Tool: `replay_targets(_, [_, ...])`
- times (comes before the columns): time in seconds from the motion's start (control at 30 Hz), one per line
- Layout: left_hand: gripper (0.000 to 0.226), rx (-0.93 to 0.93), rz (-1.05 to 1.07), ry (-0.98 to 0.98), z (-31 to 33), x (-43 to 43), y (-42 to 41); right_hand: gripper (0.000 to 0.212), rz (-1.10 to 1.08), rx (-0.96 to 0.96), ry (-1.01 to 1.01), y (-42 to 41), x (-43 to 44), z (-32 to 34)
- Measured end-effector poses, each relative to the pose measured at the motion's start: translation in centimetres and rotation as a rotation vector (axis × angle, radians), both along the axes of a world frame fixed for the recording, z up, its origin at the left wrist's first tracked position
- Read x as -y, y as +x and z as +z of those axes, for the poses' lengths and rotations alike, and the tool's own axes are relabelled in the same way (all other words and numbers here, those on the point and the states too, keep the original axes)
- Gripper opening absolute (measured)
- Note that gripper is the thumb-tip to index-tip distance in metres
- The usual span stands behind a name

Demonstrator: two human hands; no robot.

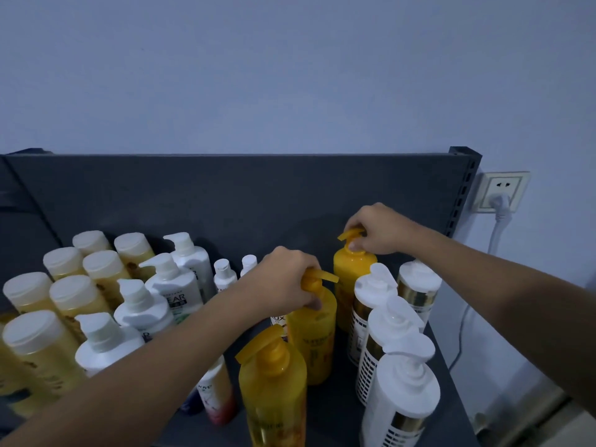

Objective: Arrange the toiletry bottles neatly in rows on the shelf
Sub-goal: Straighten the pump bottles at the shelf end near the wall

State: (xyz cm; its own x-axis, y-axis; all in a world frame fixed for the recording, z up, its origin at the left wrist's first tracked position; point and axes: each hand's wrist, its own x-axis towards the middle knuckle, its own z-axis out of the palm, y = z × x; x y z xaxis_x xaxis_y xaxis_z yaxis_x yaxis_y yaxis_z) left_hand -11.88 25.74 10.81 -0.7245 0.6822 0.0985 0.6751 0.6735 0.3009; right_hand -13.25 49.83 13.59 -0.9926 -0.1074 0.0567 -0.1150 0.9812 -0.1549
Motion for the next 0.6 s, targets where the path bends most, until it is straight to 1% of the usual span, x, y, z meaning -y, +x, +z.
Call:
replay_targets(0.13, [0.044, -0.016, -0.013, 0.009, -0.3, 0.1, -0.1, 0.025, -0.022, -0.061, -0.037, -0.5, 1.7, -1.0])
replay_targets(0.23, [0.053, -0.002, -0.016, 0.007, -0.3, 0.4, -0.1, 0.029, -0.004, -0.077, -0.048, -0.8, 2.9, -1.3])
replay_targets(0.3, [0.056, 0.035, 0.000, 0.041, 0.1, 1.2, 0.2, 0.032, 0.009, -0.078, -0.027, -1.1, 3.4, -1.2])
replay_targets(0.33, [0.054, 0.059, 0.019, 0.073, 0.5, 1.9, 0.4, 0.035, 0.003, -0.061, -0.016, -1.2, 3.5, -1.0])
replay_targets(0.4, [0.040, 0.084, 0.070, 0.124, 1.6, 3.7, 1.2, 0.044, -0.023, -0.012, 0.018, -0.9, 3.4, -0.7])
replay_targets(0.43, [0.033, 0.071, 0.097, 0.124, 2.2, 4.5, 1.7, 0.051, -0.033, 0.002, 0.049, -0.6, 3.2, -0.3])
replay_targets(0.47, [0.032, 0.052, 0.121, 0.113, 2.9, 5.3, 2.5, 0.057, -0.040, -0.009, 0.090, -0.1, 3.1, 0.2])
replay_targets(0.53, [0.048, 0.045, 0.145, 0.083, 4.0, 6.7, 4.3, 0.060, -0.034, -0.112, 0.117, 1.4, 3.4, 1.5])
replay_targets(0.57, [0.058, 0.070, 0.148, 0.067, 4.3, 7.3, 5.4, 0.056, -0.019, -0.155, 0.078, 2.2, 3.9, 2.2])
replay_targets(0.6, [0.065, 0.110, 0.142, 0.051, 4.5, 7.8, 6.4, 0.051, 0.001, -0.156, 0.011, 3.1, 4.6, 2.8])
